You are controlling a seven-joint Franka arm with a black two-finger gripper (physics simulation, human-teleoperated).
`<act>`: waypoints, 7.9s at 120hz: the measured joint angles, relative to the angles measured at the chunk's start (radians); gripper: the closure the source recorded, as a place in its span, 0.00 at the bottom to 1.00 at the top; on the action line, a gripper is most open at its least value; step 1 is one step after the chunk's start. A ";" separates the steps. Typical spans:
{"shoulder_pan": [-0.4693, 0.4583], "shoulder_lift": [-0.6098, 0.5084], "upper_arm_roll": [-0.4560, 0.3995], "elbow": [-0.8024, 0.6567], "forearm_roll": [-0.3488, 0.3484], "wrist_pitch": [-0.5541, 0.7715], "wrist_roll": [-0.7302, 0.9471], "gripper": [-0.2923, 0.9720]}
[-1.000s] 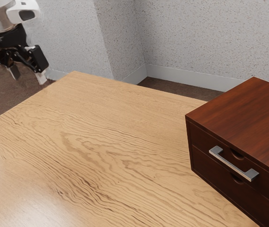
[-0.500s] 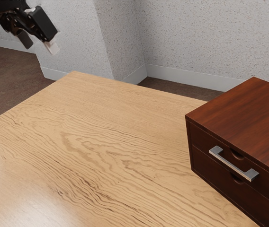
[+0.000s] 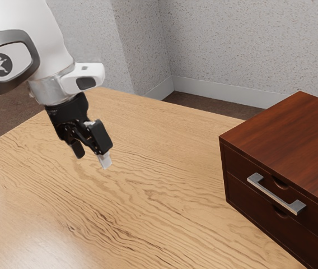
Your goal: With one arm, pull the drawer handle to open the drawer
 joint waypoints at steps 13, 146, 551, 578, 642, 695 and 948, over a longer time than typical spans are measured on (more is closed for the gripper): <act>0.002 -0.105 -0.084 -0.222 -0.006 0.075 -0.027 0.23; -0.106 -0.146 -0.388 -0.489 0.076 0.698 1.081 0.23; -0.071 0.145 -0.391 -0.434 0.033 1.069 1.270 0.25; -0.074 0.105 -0.391 -0.480 0.032 1.066 1.265 0.24; -0.067 0.023 -0.418 -0.562 0.030 1.068 1.250 0.24; 0.090 -0.093 -0.577 -0.670 0.029 1.070 1.230 0.25; 0.184 -0.427 -0.676 -0.952 0.021 1.051 1.144 0.24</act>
